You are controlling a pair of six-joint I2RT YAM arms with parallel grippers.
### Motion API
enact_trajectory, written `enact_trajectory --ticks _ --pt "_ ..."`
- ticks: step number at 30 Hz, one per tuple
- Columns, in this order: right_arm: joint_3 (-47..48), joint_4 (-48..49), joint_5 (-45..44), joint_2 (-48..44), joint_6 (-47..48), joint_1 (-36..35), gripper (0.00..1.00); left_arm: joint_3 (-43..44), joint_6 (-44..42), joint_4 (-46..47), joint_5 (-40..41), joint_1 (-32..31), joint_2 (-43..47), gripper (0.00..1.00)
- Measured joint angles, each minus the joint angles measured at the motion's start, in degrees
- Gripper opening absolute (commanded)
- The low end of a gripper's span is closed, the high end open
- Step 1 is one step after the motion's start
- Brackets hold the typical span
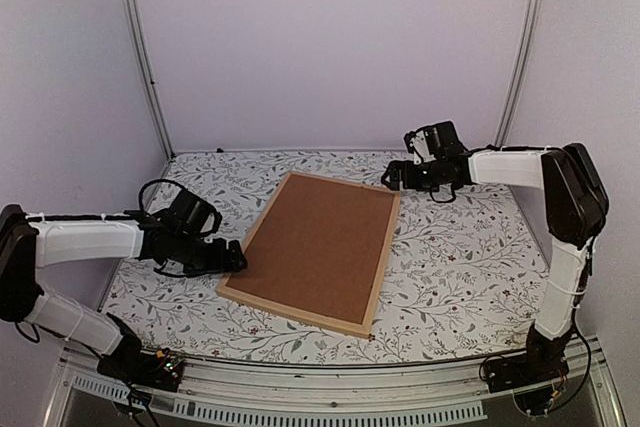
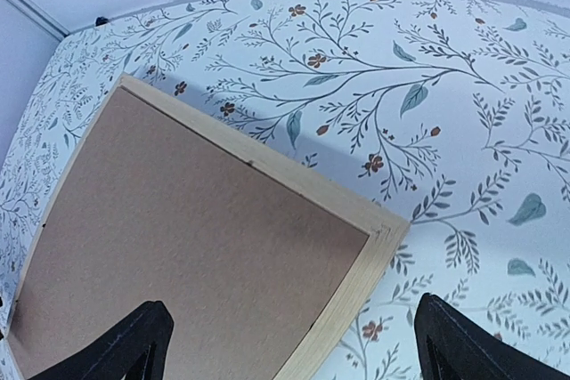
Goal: Put the photo into the frame
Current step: Adjust the photo frame at the center of the board.
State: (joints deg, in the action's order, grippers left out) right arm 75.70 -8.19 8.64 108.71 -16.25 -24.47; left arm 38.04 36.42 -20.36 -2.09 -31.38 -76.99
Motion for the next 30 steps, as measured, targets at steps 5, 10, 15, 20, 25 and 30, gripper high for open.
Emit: enact_trajectory --ticks 5,10,15,20,25,30 --pt "8.1 -0.3 4.8 10.4 3.8 3.5 0.99 -4.7 2.8 -0.1 -2.4 0.0 3.0 0.95" --pt "14.4 -0.9 9.6 18.1 5.7 5.4 0.99 -8.1 5.3 0.1 -4.9 0.0 6.1 0.95" --pt "18.5 -1.0 13.3 22.6 6.8 5.9 0.98 -11.6 8.1 2.0 -7.7 -0.1 8.6 0.95" --pt "20.4 -1.4 16.2 24.7 7.8 5.9 0.91 -13.4 10.5 7.0 -10.3 -0.5 8.7 0.95" --pt "20.1 -1.6 17.5 24.7 8.9 6.2 0.84 -13.1 11.7 9.9 -11.3 -0.5 7.0 0.95" --pt "13.4 2.7 18.0 21.7 9.6 7.0 0.80 -12.5 12.2 11.3 -11.8 -0.6 5.6 0.95"
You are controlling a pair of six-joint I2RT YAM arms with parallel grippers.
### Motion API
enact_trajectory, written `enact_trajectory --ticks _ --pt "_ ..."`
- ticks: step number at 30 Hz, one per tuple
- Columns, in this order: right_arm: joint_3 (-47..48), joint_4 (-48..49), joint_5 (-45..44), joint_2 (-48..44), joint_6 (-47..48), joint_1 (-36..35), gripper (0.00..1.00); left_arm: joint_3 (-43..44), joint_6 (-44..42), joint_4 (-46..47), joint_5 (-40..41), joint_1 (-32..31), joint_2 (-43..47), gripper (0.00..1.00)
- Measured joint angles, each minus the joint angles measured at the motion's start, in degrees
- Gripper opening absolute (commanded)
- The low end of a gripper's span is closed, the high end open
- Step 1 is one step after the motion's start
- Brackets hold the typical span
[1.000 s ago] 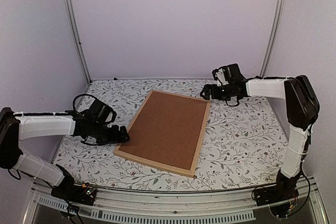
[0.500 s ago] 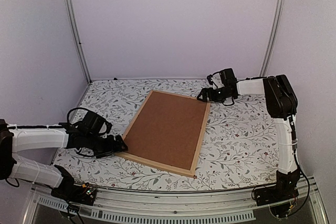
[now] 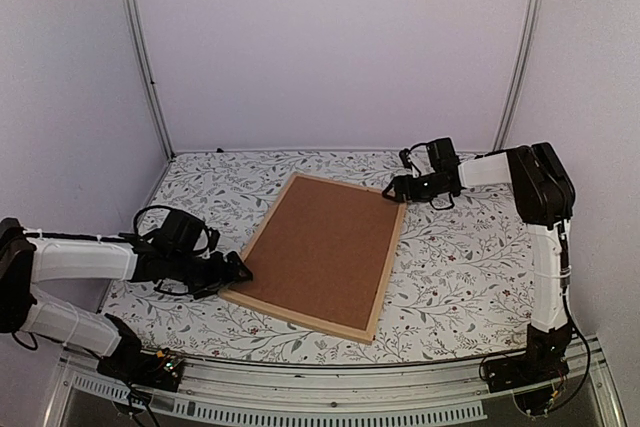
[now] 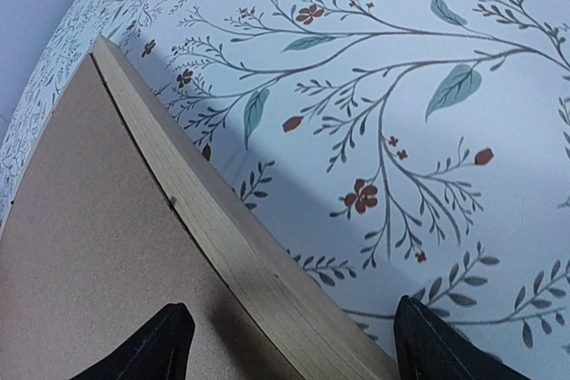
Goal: Put the photo into the frame
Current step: Adjust the photo frame at the center of the board.
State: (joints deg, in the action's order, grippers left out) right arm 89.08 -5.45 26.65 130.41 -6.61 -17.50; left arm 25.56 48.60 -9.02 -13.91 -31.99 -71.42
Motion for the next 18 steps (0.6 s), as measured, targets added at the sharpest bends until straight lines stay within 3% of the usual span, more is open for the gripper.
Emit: enact_trajectory --ticks 7,12,18 --pt "-17.2 4.0 -1.1 -11.1 -1.9 0.3 0.79 4.6 -1.1 0.0 0.2 0.1 -5.9 0.95" --pt "-29.6 6.8 -1.6 -19.8 -4.9 0.0 0.84 9.7 -4.6 -0.5 0.7 1.7 -11.6 0.96" --pt "-36.7 6.5 -3.6 -26.6 -7.5 -0.5 0.88 14.9 -10.6 -3.6 3.0 4.7 -13.7 0.96"
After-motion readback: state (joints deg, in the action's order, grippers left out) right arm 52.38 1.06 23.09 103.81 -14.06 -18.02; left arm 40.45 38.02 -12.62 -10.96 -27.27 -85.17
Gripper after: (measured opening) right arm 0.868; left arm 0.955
